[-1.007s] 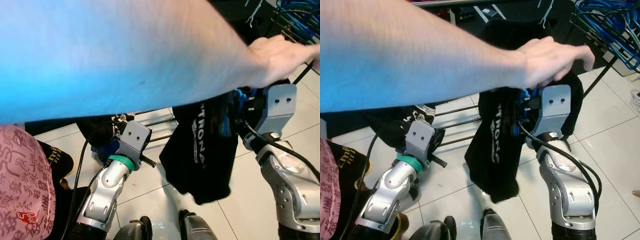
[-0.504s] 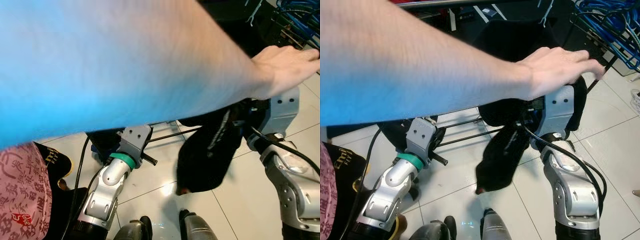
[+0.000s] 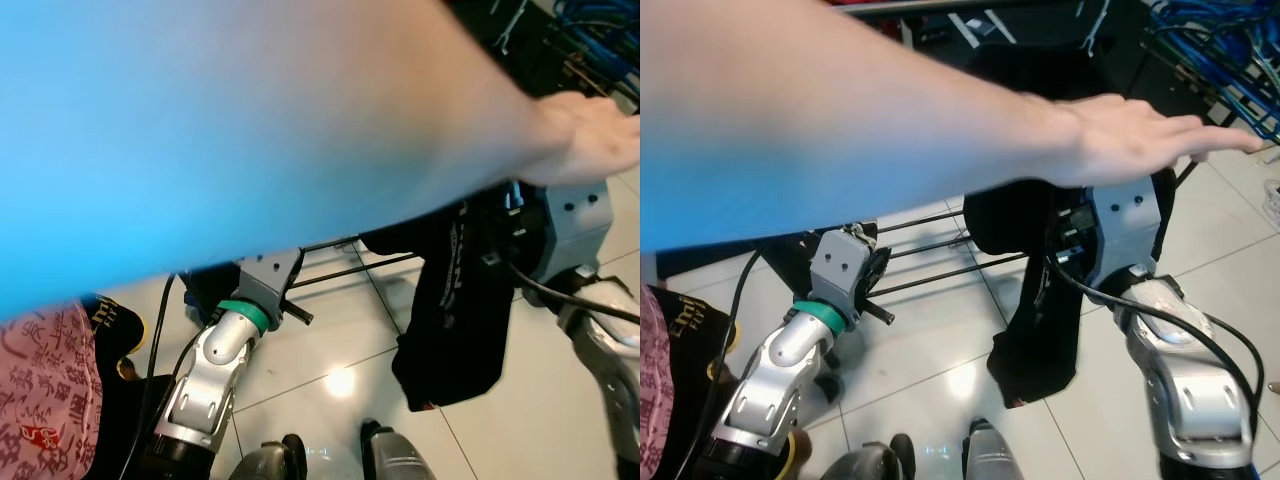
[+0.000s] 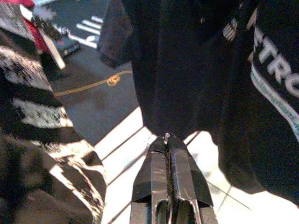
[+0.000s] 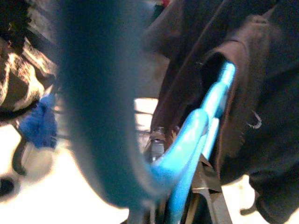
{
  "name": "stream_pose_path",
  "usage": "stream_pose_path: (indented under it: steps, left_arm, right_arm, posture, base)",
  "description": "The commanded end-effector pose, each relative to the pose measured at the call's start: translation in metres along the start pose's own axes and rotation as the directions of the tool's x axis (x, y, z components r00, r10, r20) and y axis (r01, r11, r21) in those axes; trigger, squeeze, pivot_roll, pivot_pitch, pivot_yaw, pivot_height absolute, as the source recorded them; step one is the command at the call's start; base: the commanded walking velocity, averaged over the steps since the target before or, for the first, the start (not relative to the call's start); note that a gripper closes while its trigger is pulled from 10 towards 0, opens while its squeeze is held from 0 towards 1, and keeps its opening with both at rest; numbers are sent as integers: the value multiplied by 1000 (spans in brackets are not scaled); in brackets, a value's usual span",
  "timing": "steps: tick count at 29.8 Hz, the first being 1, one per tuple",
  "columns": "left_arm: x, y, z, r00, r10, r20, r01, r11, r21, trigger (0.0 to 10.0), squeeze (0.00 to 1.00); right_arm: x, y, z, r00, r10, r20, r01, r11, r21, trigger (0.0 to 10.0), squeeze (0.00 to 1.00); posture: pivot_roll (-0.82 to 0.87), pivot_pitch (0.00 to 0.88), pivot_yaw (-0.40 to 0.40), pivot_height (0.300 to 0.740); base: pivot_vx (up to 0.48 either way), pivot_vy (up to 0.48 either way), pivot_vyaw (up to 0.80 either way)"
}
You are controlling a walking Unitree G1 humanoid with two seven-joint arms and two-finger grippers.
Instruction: Hang hanger
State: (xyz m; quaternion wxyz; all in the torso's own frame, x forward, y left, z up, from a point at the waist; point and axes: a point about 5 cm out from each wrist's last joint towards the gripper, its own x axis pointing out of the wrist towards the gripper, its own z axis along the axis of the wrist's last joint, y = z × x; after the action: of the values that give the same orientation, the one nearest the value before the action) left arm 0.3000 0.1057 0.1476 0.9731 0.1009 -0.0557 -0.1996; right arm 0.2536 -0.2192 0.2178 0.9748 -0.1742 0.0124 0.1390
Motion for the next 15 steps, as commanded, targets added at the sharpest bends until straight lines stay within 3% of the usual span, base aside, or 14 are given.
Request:
stream_pose_path:
  steps: [1, 5, 7, 9, 10, 13, 15]
  left_arm:
    - [-4, 12, 12, 999, -29, 31, 29, 1000, -8, 10000, 0]
    - [-5, 15, 18, 998, -49, 48, 49, 999, -2, 10000, 0]
    - [-8, 11, 31, 985, -147, 87, 148, 989, -2, 10000, 0]
    - [-10, 9, 34, 979, -179, 98, 181, 983, -6, 10000, 0]
    - [-11, 6, 38, 969, -218, 113, 221, 975, -17, 10000, 0]
    - [-12, 6, 43, 960, -250, 129, 253, 967, -9, 10000, 0]
    - [-13, 12, 50, 959, -238, 152, 237, 971, 26, 10000, 0]
  right_arm:
    - [-13, -11, 1, 1000, -16, -20, 14, 998, -60, 10000, 0]
    - [-17, -15, 0, 999, -25, -37, 22, 996, -88, 10000, 0]
    - [-27, -19, 3, 998, 26, -54, -35, 984, -177, 10000, 0]
    - [-31, -19, 5, 997, 58, -59, -69, 976, -206, 10000, 0]
    - [-35, -17, 7, 990, 119, -68, -133, 957, -259, 10000, 0]
    - [-40, -15, 8, 978, 190, -89, -208, 927, -311, 10000, 0]
    - [-40, -5, 9, 955, 279, -100, -296, 885, -358, 10000, 0]
  posture:
    - [-272, 132, 80, 740]
    - [-272, 132, 80, 740]
    - [-270, 141, 87, 740]
    - [-270, 141, 87, 740]
    - [-271, 142, 92, 740]
    - [-270, 144, 94, 740]
    - [-268, 146, 98, 740]
  base:
    - [0, 0, 0]
    - [0, 0, 0]
    - [0, 0, 0]
    - [0, 0, 0]
    - [0, 0, 0]
    - [0, 0, 0]
    - [0, 0, 0]
